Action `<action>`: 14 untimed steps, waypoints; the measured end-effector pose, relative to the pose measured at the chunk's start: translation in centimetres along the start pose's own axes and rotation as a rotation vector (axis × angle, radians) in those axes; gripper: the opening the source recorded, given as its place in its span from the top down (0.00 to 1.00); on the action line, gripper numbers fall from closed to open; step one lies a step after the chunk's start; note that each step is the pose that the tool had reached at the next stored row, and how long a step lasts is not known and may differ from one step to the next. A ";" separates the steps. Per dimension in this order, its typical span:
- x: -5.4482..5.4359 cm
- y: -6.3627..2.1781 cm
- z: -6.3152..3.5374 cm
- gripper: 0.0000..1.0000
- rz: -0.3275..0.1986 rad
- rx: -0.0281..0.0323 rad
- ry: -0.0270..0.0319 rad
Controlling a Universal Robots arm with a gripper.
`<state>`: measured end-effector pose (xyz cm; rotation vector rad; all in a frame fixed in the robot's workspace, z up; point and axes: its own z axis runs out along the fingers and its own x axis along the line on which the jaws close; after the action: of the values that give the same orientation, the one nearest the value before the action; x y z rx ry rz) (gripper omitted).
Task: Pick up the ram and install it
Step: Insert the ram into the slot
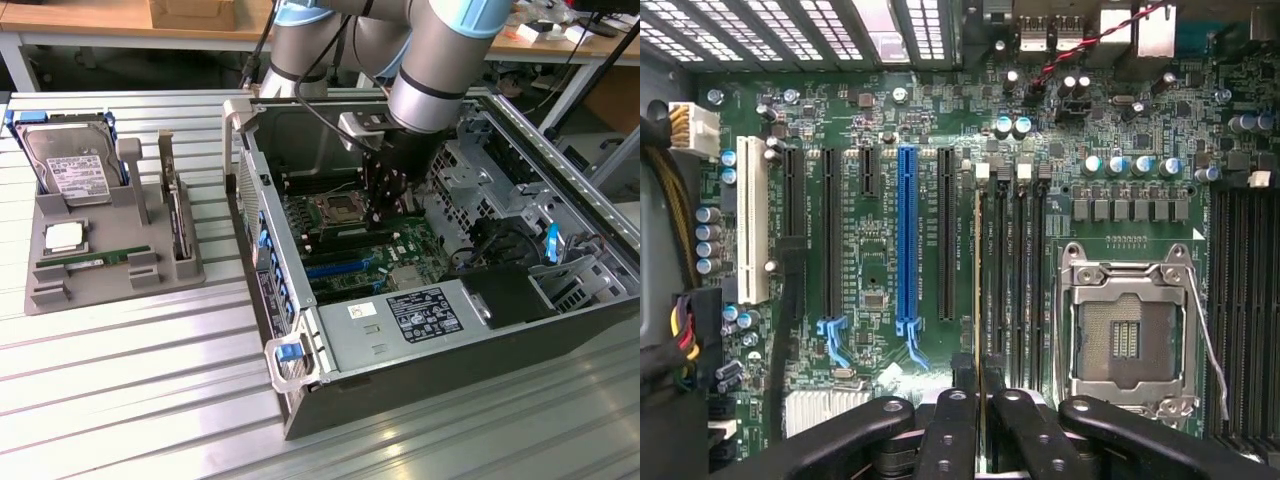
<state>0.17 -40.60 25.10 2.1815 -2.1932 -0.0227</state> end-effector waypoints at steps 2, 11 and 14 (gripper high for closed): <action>0.0 0.15 0.14 0.87 0.004 -0.0001 -0.0002; -0.2 0.30 0.98 0.87 0.007 -0.0002 -0.0002; -0.2 0.45 1.05 0.87 0.007 -0.0002 -0.0003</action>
<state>-0.33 -40.38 24.06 2.1742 -2.2004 -0.0229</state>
